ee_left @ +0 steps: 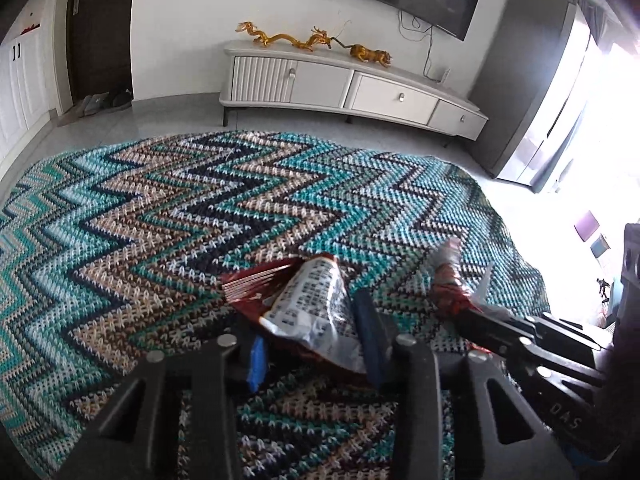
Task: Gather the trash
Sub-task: 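Grasp the silver-and-red wrapper with the left tool while the right tool grasps the clear red-tinged bag, then carry both items over the bin and open both tools to drop them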
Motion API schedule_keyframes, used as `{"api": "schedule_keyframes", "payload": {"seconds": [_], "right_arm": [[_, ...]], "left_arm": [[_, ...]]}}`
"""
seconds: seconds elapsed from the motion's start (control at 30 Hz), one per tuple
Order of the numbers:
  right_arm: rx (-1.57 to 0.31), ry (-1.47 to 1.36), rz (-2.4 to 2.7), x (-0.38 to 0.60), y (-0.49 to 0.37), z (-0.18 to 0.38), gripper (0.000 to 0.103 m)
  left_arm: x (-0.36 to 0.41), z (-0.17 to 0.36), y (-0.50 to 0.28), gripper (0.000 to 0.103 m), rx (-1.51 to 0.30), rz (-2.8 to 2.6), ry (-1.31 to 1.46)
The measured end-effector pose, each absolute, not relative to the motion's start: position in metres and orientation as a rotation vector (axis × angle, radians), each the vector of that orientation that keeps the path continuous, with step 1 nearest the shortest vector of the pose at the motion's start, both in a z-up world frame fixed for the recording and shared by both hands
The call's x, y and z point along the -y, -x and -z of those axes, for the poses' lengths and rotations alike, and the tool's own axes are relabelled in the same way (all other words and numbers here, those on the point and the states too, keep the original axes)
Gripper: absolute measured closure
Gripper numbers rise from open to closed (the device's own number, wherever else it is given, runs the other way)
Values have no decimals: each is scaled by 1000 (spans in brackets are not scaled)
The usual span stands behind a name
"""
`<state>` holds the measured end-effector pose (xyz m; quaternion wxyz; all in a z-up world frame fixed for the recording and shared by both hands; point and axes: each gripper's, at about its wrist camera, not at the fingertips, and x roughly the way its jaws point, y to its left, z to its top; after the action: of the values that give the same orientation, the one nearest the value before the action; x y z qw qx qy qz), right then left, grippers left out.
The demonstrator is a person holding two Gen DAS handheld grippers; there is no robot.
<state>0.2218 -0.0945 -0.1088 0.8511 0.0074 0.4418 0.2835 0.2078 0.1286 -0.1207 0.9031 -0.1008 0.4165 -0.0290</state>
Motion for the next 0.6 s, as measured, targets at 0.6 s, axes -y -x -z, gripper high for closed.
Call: {"api": "schedule_keyframes", "payload": {"seconds": [0.6], "right_arm": [[-770,-134,-665,148,-75,8,95]], "left_arm": [[-104,9,-87,82,-682,200,149]]}}
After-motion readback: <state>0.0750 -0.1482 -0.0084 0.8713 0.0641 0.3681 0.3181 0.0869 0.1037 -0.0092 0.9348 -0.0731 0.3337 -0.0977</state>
